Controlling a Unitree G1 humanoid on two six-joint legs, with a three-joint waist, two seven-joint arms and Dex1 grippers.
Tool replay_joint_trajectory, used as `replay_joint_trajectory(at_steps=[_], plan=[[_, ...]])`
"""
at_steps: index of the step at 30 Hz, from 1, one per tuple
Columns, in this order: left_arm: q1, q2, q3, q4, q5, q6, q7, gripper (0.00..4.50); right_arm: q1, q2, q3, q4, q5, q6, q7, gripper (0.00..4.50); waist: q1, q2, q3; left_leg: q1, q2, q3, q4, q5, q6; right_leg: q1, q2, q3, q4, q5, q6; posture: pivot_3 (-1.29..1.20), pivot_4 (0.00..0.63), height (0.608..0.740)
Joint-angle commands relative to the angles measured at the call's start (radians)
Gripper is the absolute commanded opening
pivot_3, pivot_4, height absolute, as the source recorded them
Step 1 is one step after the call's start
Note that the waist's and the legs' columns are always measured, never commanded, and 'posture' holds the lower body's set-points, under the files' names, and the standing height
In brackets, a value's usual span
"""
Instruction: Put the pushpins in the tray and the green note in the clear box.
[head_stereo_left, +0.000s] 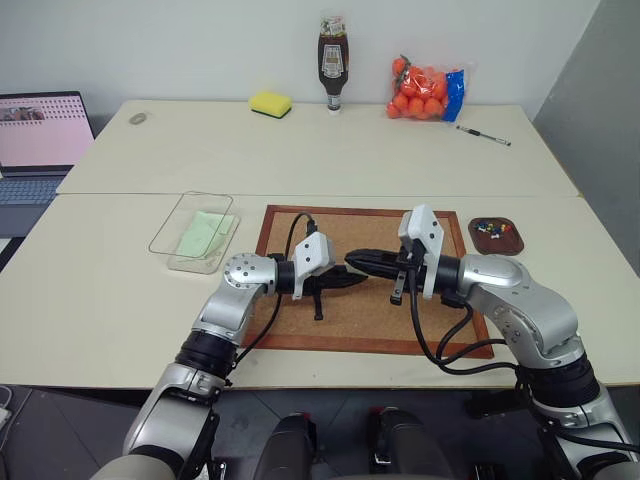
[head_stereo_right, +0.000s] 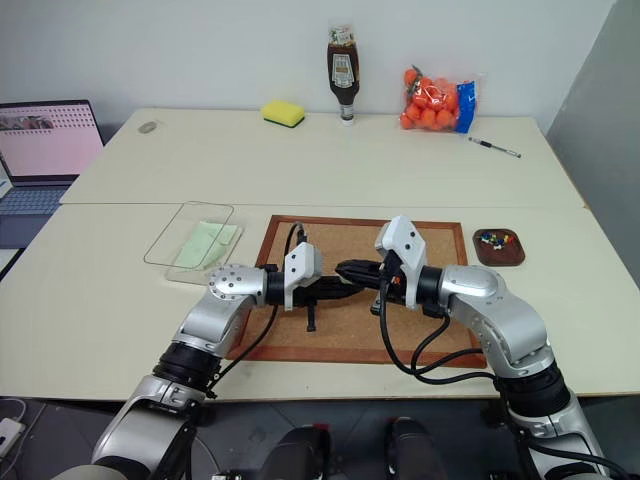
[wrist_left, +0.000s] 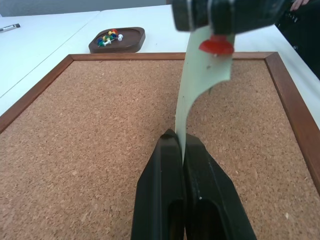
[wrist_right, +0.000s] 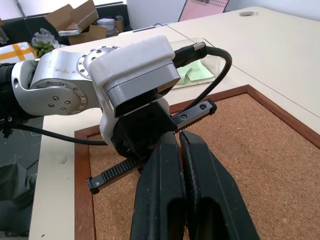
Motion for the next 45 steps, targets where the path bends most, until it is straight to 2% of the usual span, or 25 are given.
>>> replay_joint_trajectory(at_steps=[1,9,17,29,36,44,45], plan=[[0.005,0.004,0.003,-0.031,-0.007,-0.015,-0.006,0.07,-0.017,0.022,-0.055,-0.051,0.047,0.014,-0.033,0.00,0.000,0.000,0.000,0.000,0.000,0.000,0.000,0.000,0.000,0.000,0.000,0.000,0.000,0.000,0.000,0.00,0.150,0.740],[0.017,0.002,-0.006,-0.027,0.016,-0.041,0.015,0.07,-0.019,0.063,-0.126,-0.070,0.108,0.057,-0.115,0.00,0.000,0.000,0.000,0.000,0.000,0.000,0.000,0.000,0.000,0.000,0.000,0.001,0.000,0.000,0.000,0.00,0.150,0.740],[0.023,-0.008,-0.007,-0.010,0.048,-0.081,0.046,0.07,0.001,0.043,-0.187,-0.105,0.155,0.096,-0.159,0.00,0.000,0.000,0.000,0.000,0.000,0.000,0.000,0.000,0.000,0.000,0.000,0.001,0.000,0.000,0.000,0.00,0.150,0.740],[0.003,-0.029,0.040,-0.006,-0.006,-0.052,0.069,0.07,0.009,0.028,-0.189,-0.123,0.182,0.109,-0.186,0.00,0.000,0.000,0.000,0.000,0.000,0.000,0.000,0.000,0.000,0.000,0.000,0.001,0.000,0.000,0.000,0.00,0.150,0.740],[-0.055,0.025,0.063,0.063,-0.019,-0.058,0.005,1.35,-0.003,-0.081,-0.139,-0.100,0.139,0.074,-0.088,0.00,-0.001,0.000,0.000,0.000,0.000,0.000,0.000,0.000,0.000,0.000,0.001,0.000,0.000,0.000,0.000,0.00,0.150,0.740],[-0.063,0.008,0.060,0.071,0.009,-0.160,0.031,2.80,-0.029,-0.129,-0.096,-0.067,0.091,0.017,-0.018,0.00,0.000,0.000,0.000,-0.001,-0.001,0.000,0.000,0.000,0.000,0.000,0.001,0.000,-0.001,0.000,0.000,0.00,0.150,0.740],[-0.062,0.006,0.056,0.066,0.011,-0.166,0.033,2.80,-0.031,-0.129,-0.093,-0.065,0.088,0.013,-0.015,0.00,0.000,0.000,0.000,-0.001,-0.001,0.000,0.000,0.000,0.000,0.000,0.001,0.000,-0.001,0.000,0.000,0.00,0.150,0.740]])
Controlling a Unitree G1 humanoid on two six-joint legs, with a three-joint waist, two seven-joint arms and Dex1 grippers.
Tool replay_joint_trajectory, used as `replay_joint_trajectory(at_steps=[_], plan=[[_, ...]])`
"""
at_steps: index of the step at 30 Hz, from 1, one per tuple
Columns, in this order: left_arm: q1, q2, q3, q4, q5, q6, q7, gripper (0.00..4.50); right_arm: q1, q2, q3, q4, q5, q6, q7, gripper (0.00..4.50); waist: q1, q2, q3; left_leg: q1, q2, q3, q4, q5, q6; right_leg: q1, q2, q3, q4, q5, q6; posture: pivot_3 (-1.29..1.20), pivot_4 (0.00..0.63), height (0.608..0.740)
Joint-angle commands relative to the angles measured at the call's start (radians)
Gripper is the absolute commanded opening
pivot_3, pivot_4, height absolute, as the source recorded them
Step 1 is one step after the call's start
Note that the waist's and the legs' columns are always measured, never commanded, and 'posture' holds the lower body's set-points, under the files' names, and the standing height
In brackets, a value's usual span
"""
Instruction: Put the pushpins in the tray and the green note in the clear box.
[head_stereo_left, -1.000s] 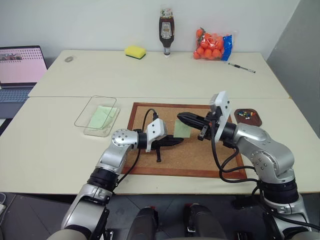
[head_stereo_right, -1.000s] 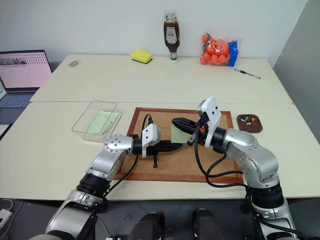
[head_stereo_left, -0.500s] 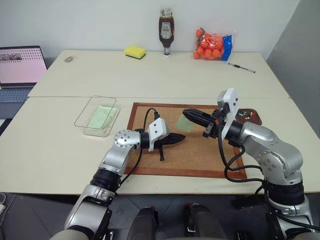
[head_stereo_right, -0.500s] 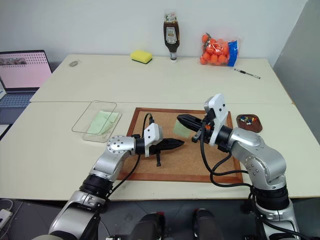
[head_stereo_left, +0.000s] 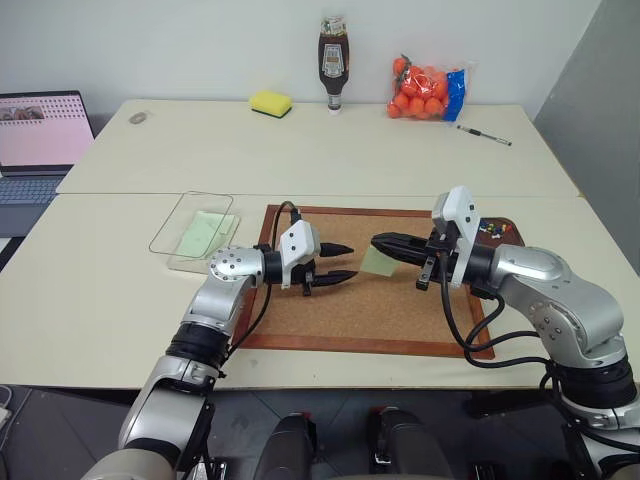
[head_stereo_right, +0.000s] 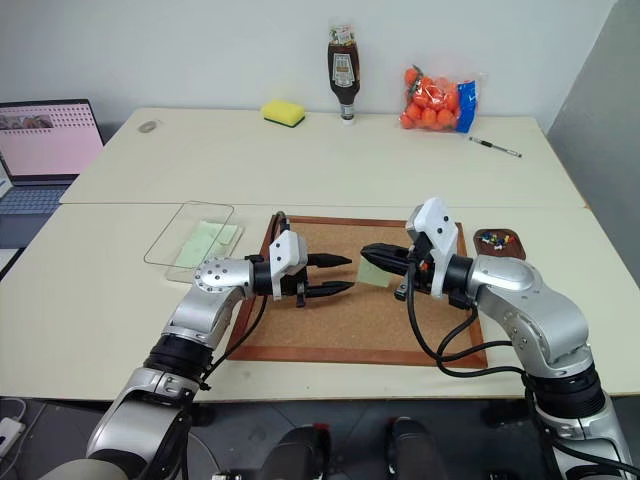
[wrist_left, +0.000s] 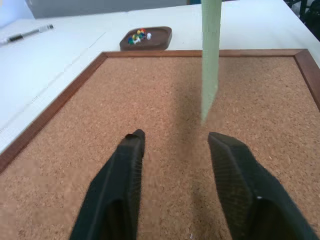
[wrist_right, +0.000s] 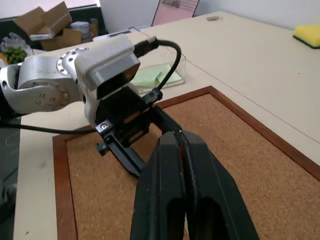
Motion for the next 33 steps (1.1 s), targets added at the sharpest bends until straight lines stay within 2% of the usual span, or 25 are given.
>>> replay_joint_trajectory(at_steps=[1,13,14,16,27,33], plan=[[-0.018,-0.017,-0.002,-0.025,0.012,-0.051,0.020,2.80,-0.035,-0.007,0.011,-0.005,-0.018,-0.041,0.029,0.00,0.000,0.000,0.000,0.000,0.000,0.000,0.000,0.000,0.000,0.000,0.000,0.000,0.000,0.000,0.000,0.00,0.150,0.740],[-0.021,-0.052,-0.013,-0.094,-0.011,0.106,0.040,2.80,-0.047,0.001,0.073,-0.001,-0.073,-0.081,0.057,0.00,0.000,0.000,0.000,0.000,0.000,0.000,0.000,0.000,0.000,0.000,0.000,0.000,0.000,0.000,0.000,0.00,0.150,0.740],[-0.023,-0.056,-0.011,-0.097,-0.015,0.118,0.041,2.46,-0.047,0.002,0.074,-0.001,-0.076,-0.082,0.058,0.00,0.000,0.000,0.000,0.000,0.000,0.000,0.000,0.000,0.000,0.000,0.000,0.000,0.000,0.000,0.000,0.00,0.150,0.740],[-0.029,-0.062,-0.007,-0.098,-0.020,0.144,0.039,2.21,-0.049,0.004,0.076,0.000,-0.079,-0.084,0.060,0.00,0.000,0.000,0.000,0.000,0.000,0.000,0.000,0.000,0.000,0.000,0.000,0.000,0.000,0.000,0.000,0.00,0.150,0.740],[-0.012,-0.055,-0.026,-0.136,-0.040,0.204,-0.020,0.08,-0.051,0.015,0.076,0.001,-0.086,-0.087,0.060,0.00,0.000,0.000,0.000,0.000,0.000,0.000,0.000,0.000,0.000,0.000,0.000,0.000,0.000,0.000,0.000,0.00,0.150,0.740],[0.000,-0.052,-0.027,-0.141,-0.030,0.191,-0.025,0.03,-0.050,0.019,0.074,0.001,-0.085,-0.087,0.056,0.00,0.000,0.000,0.000,0.000,0.000,-0.001,0.000,0.000,0.000,0.000,0.000,0.000,0.000,0.000,0.000,0.00,0.150,0.740]])
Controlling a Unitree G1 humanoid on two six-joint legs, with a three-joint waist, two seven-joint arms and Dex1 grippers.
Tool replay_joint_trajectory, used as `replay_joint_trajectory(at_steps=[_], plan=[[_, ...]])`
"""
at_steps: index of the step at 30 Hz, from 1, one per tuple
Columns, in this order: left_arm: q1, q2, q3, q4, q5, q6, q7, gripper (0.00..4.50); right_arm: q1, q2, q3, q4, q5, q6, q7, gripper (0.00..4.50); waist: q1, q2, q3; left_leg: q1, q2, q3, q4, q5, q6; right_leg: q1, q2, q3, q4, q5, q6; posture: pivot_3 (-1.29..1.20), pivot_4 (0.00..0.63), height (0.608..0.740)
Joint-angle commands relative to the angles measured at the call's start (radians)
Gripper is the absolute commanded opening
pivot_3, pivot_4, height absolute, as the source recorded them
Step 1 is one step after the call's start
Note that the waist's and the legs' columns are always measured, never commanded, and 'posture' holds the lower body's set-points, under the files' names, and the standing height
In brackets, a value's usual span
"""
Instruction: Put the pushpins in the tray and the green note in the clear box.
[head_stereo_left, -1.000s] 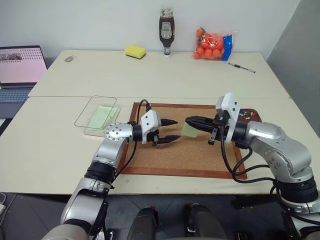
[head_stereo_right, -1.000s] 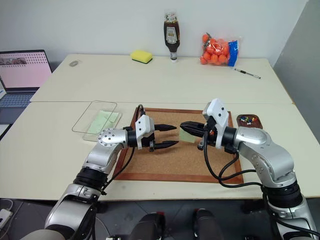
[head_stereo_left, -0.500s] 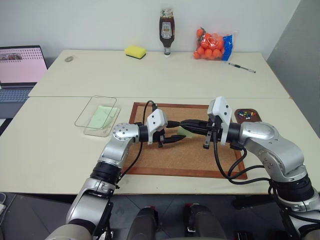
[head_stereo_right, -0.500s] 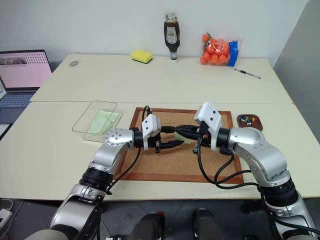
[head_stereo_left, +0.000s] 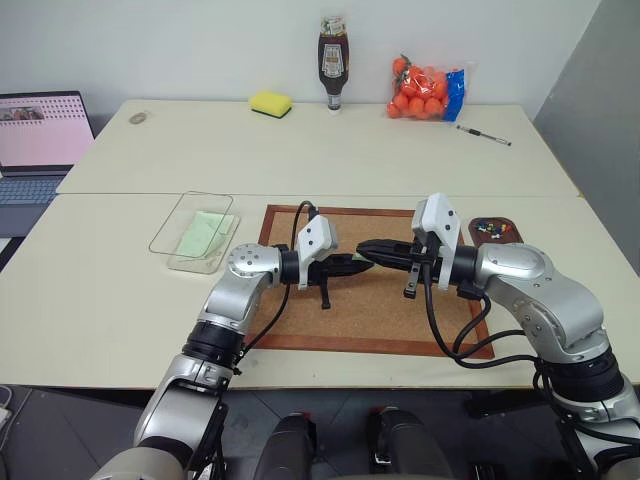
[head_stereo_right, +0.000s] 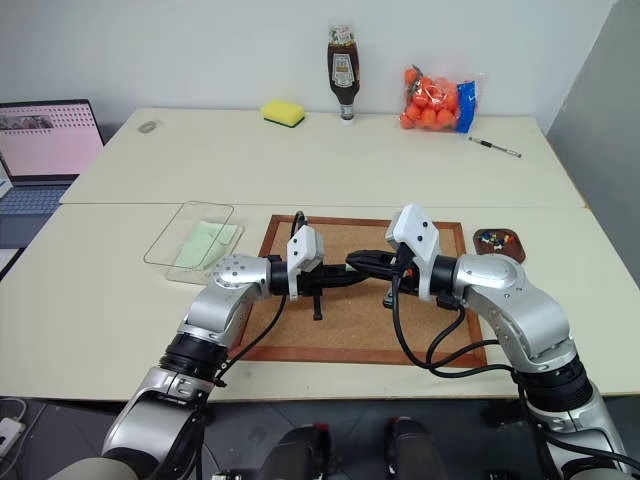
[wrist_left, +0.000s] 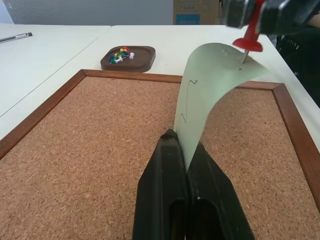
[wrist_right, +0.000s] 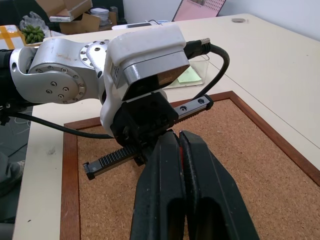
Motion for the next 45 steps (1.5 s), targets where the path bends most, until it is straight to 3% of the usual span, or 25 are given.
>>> replay_joint_trajectory(at_steps=[1,18,31,34,45], plan=[[0.005,0.007,-0.010,-0.043,-0.005,-0.016,-0.007,0.03,-0.019,0.008,-0.016,-0.021,-0.001,-0.019,-0.005,0.00,0.000,0.000,0.000,0.000,0.000,0.000,0.000,0.000,0.000,0.000,0.000,0.000,0.000,0.000,0.000,0.00,0.150,0.740],[0.033,0.007,-0.026,-0.042,0.021,-0.054,0.021,0.03,0.013,0.051,-0.181,-0.079,0.103,0.070,-0.139,0.00,0.001,0.000,0.000,0.000,0.000,0.000,0.000,0.000,0.000,0.000,0.000,0.001,0.000,0.000,0.000,0.00,0.150,0.740],[0.008,-0.016,0.016,-0.019,0.001,-0.047,0.093,0.03,0.026,0.045,-0.187,-0.096,0.121,0.089,-0.157,0.00,0.000,0.000,0.000,0.000,0.000,0.000,0.000,0.000,0.000,0.000,0.000,0.001,0.000,0.000,0.000,0.00,0.150,0.740],[-0.006,0.002,0.029,0.005,0.010,-0.063,0.102,0.46,0.025,0.041,-0.183,-0.094,0.114,0.084,-0.154,0.00,0.000,0.000,0.000,0.000,0.000,0.000,0.000,0.000,0.000,0.000,0.000,0.001,0.000,0.000,0.000,0.00,0.150,0.740],[-0.013,0.036,0.025,-0.003,0.004,-0.139,0.059,2.69,0.024,-0.004,-0.142,-0.086,0.061,0.035,-0.121,0.00,0.001,0.000,0.000,0.000,0.000,0.000,0.000,0.000,0.000,0.000,0.000,0.001,0.000,0.000,0.000,0.00,0.150,0.740]])
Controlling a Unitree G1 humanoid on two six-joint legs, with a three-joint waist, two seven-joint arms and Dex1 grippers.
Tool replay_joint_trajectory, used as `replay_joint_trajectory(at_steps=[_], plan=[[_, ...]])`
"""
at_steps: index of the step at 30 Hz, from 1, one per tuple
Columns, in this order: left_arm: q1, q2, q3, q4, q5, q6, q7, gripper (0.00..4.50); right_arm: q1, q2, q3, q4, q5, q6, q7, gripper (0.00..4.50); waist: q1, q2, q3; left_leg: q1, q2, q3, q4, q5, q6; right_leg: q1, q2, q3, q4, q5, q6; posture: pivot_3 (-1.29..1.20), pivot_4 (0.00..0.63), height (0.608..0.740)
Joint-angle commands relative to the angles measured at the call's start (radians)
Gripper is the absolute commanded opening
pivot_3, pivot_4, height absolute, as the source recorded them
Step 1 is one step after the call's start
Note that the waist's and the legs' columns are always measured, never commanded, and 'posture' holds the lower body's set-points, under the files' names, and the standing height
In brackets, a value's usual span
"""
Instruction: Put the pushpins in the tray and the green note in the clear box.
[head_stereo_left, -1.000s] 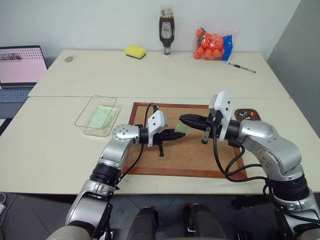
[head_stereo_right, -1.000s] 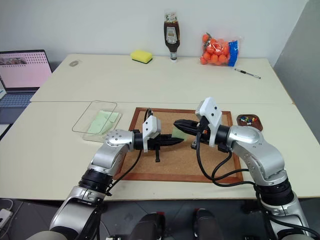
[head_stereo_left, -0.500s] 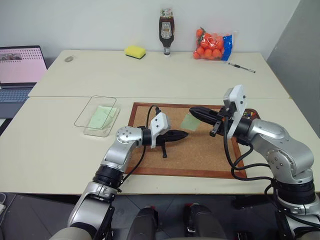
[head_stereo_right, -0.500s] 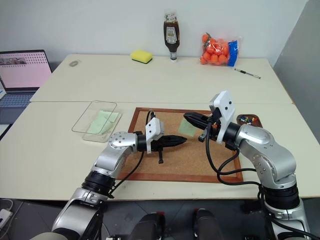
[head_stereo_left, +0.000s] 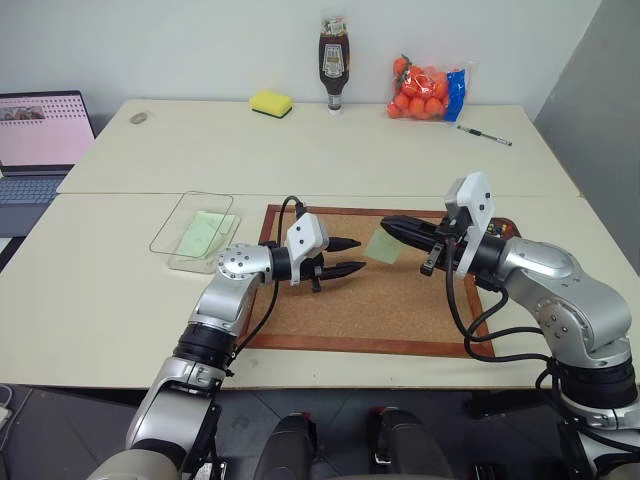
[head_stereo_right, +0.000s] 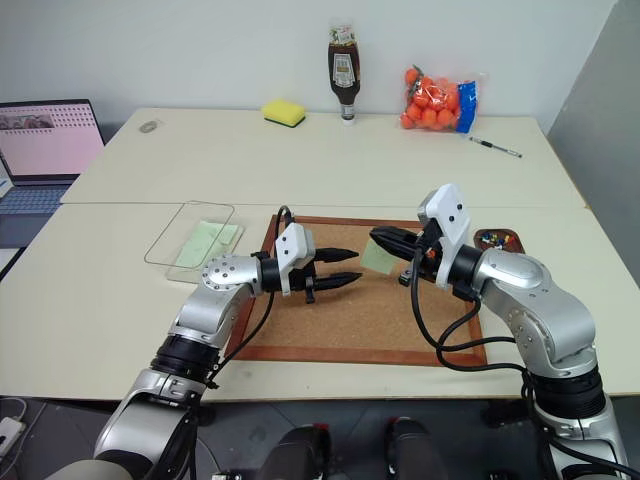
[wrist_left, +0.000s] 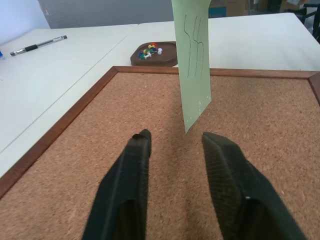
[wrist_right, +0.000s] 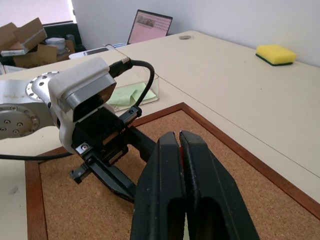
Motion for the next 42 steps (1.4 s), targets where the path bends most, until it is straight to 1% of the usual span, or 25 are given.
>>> replay_joint_trajectory(at_steps=[1,2,3,5,7,15,18,21,24,27,31,37,38,39,42], plan=[[-0.020,-0.002,0.012,-0.028,-0.021,-0.024,-0.011,2.87,-0.012,-0.015,0.000,-0.034,-0.009,-0.037,0.016,0.00,0.000,0.000,0.000,0.000,0.000,0.000,0.000,0.000,0.000,0.000,0.000,0.000,0.000,0.000,0.000,0.00,0.150,0.740],[-0.020,-0.009,0.016,-0.032,-0.027,-0.017,-0.005,3.01,-0.014,-0.016,0.003,-0.032,-0.011,-0.040,0.018,0.00,0.000,0.000,0.000,0.000,0.000,0.000,0.000,0.000,0.000,0.000,0.000,0.000,0.000,0.000,0.000,0.00,0.150,0.740],[-0.022,-0.016,0.020,-0.033,-0.034,-0.006,0.001,3.29,-0.017,-0.017,0.007,-0.031,-0.015,-0.043,0.021,0.00,0.000,0.000,0.000,0.000,0.000,0.000,0.000,0.000,0.000,0.000,0.000,0.000,0.000,0.000,0.000,0.00,0.150,0.740],[-0.030,-0.028,0.031,-0.037,-0.061,0.041,0.008,3.71,-0.023,-0.021,0.021,-0.030,-0.027,-0.050,0.030,0.00,0.000,0.000,0.000,0.000,0.000,0.000,0.000,0.000,0.000,0.000,0.000,0.000,0.000,0.000,0.000,0.00,0.150,0.740],[-0.041,-0.038,0.036,-0.036,-0.074,0.073,0.013,4.03,-0.027,-0.024,0.030,-0.029,-0.035,-0.056,0.038,0.00,0.000,0.000,0.000,0.000,0.000,0.000,0.000,0.000,0.000,0.000,0.000,0.000,0.000,0.000,0.000,0.00,0.150,0.740],[-0.078,-0.075,0.022,-0.024,-0.082,0.150,0.037,4.03,-0.038,-0.016,0.057,-0.035,-0.052,-0.062,0.044,0.00,-0.001,0.000,0.000,0.000,0.000,0.000,0.000,0.000,0.000,0.000,0.000,0.000,0.000,0.000,0.000,0.00,0.150,0.740],[-0.081,-0.083,0.005,-0.022,-0.077,0.145,0.007,4.03,-0.040,-0.011,0.061,-0.037,-0.057,-0.061,0.044,0.00,-0.001,0.000,0.000,0.000,0.000,0.000,0.000,0.000,0.000,0.000,0.000,0.000,0.000,0.000,0.000,0.00,0.150,0.740],[-0.077,-0.086,-0.005,-0.031,-0.084,0.167,-0.018,3.56,-0.040,-0.008,0.062,-0.040,-0.056,-0.060,0.043,0.00,-0.001,0.000,0.000,0.000,0.000,0.000,0.000,0.000,0.000,0.000,0.000,0.000,0.000,0.000,0.000,0.00,0.150,0.740],[-0.074,-0.084,-0.011,-0.038,-0.089,0.183,-0.042,2.87,-0.040,-0.005,0.062,-0.044,-0.055,-0.060,0.042,0.00,-0.001,0.000,0.000,0.000,0.000,0.000,0.000,0.000,0.000,0.000,0.000,0.000,0.000,0.000,0.000,0.00,0.150,0.740],[-0.070,-0.079,-0.012,-0.046,-0.088,0.191,-0.046,2.37,-0.040,-0.001,0.064,-0.045,-0.055,-0.060,0.042,0.00,-0.001,0.000,0.000,0.000,0.000,0.000,0.000,0.000,0.000,0.000,0.001,0.000,0.000,0.000,0.000,0.00,0.150,0.740],[-0.068,-0.082,-0.007,-0.053,-0.091,0.205,-0.040,1.45,-0.042,0.005,0.068,-0.045,-0.055,-0.061,0.041,0.00,-0.001,0.000,0.000,0.000,0.000,0.000,0.000,0.000,0.000,0.000,0.001,0.000,0.000,0.000,0.000,0.00,0.150,0.740],[-0.069,-0.088,0.006,-0.055,-0.109,0.236,-0.031,0.35,-0.043,0.011,0.071,-0.046,-0.055,-0.060,0.038,0.00,-0.001,0.000,0.000,0.000,0.000,0.000,0.000,0.000,0.000,0.000,0.000,0.000,0.000,0.000,0.000,0.00,0.150,0.740],[-0.068,-0.088,0.007,-0.056,-0.115,0.246,-0.029,0.11,-0.043,0.012,0.071,-0.046,-0.055,-0.060,0.037,0.00,-0.001,0.000,0.000,0.000,0.000,0.000,0.000,0.000,0.000,0.000,0.000,0.000,0.000,0.000,0.000,0.00,0.150,0.740],[-0.067,-0.087,0.008,-0.057,-0.119,0.253,-0.029,0.01,-0.044,0.013,0.071,-0.046,-0.055,-0.060,0.036,0.00,-0.001,0.000,0.000,0.000,0.000,0.000,0.000,0.000,0.000,0.000,0.000,0.000,0.000,0.000,0.000,0.00,0.150,0.740],[-0.064,-0.090,0.013,-0.057,-0.132,0.279,-0.019,0.01,-0.043,0.014,0.070,-0.047,-0.054,-0.059,0.034,0.00,-0.001,0.000,0.000,0.000,0.000,0.000,0.000,0.000,0.000,0.000,0.001,0.000,0.000,0.000,0.000,0.00,0.150,0.740]])
